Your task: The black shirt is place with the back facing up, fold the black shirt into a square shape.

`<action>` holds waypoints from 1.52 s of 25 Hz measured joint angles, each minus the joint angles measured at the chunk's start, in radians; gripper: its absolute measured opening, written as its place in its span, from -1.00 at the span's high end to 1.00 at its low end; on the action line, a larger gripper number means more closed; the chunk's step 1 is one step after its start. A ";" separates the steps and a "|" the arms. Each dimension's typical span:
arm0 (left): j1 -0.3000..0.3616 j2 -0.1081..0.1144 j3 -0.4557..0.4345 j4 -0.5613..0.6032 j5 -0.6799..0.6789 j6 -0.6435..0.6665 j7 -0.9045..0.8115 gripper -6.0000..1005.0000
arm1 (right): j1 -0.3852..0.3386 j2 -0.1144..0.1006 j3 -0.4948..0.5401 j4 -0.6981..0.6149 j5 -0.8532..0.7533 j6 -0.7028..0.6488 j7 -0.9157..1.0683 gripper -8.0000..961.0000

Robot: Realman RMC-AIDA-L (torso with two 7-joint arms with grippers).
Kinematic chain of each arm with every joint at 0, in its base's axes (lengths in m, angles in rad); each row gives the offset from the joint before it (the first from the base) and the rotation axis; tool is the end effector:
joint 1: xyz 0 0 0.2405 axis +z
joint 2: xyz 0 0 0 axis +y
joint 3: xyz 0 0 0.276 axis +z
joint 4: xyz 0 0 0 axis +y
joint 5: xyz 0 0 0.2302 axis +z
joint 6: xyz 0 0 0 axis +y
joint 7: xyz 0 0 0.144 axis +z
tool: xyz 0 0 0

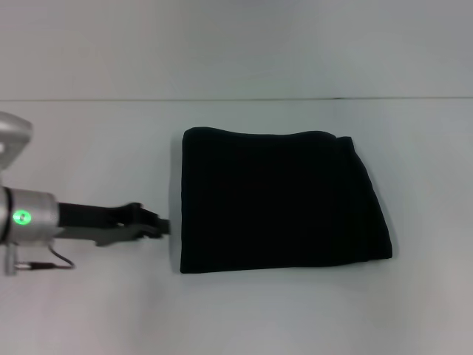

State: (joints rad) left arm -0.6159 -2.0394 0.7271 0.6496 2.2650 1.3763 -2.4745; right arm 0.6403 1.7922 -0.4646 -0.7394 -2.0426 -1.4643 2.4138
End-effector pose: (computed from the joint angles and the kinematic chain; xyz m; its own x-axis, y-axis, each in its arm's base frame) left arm -0.3079 0.3857 -0.0100 0.0942 0.9398 0.3284 0.9923 -0.1152 0.0449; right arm 0.3010 0.4320 0.1770 0.1506 -0.6851 -0.7127 -0.9651 -0.2582 0.0443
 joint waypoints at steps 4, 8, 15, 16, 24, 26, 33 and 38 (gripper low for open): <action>0.014 0.025 -0.164 0.045 0.014 0.078 0.142 0.79 | -0.046 0.059 0.006 -0.008 0.119 -0.064 -0.323 -0.49; 0.010 0.022 -0.231 0.036 -0.070 0.184 0.500 0.62 | -0.139 0.168 0.007 -0.040 0.146 -0.109 -0.702 -0.49; -0.049 -0.011 -0.089 0.030 -0.080 0.113 0.688 0.00 | -0.266 0.296 0.015 0.004 0.131 -0.108 -1.096 -0.49; -0.061 -0.015 -0.065 0.029 -0.081 0.105 0.696 -0.08 | -0.267 0.295 0.012 0.021 0.123 -0.106 -1.106 -0.49; -0.107 -0.079 0.002 0.063 -0.095 0.074 0.768 -0.74 | -0.225 0.294 0.010 0.057 0.059 -0.058 -1.125 -0.49; -0.108 -0.096 0.008 0.069 -0.098 0.047 0.768 -0.79 | -0.205 0.292 0.013 0.073 0.059 -0.044 -1.116 -0.49; -0.091 -0.127 0.055 0.086 -0.127 -0.005 0.779 -0.89 | -0.166 0.292 -0.071 0.063 0.011 -0.033 -1.130 -0.69; -0.080 -0.123 0.091 0.073 -0.135 0.002 0.783 -0.89 | -0.155 0.291 -0.097 0.055 -0.001 -0.034 -1.132 -0.97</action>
State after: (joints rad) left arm -0.6959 -2.1622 0.8185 0.7225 2.1295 1.3780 -1.6911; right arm 0.4850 2.0829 -0.5620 -0.6840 -2.0434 -1.4983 1.2823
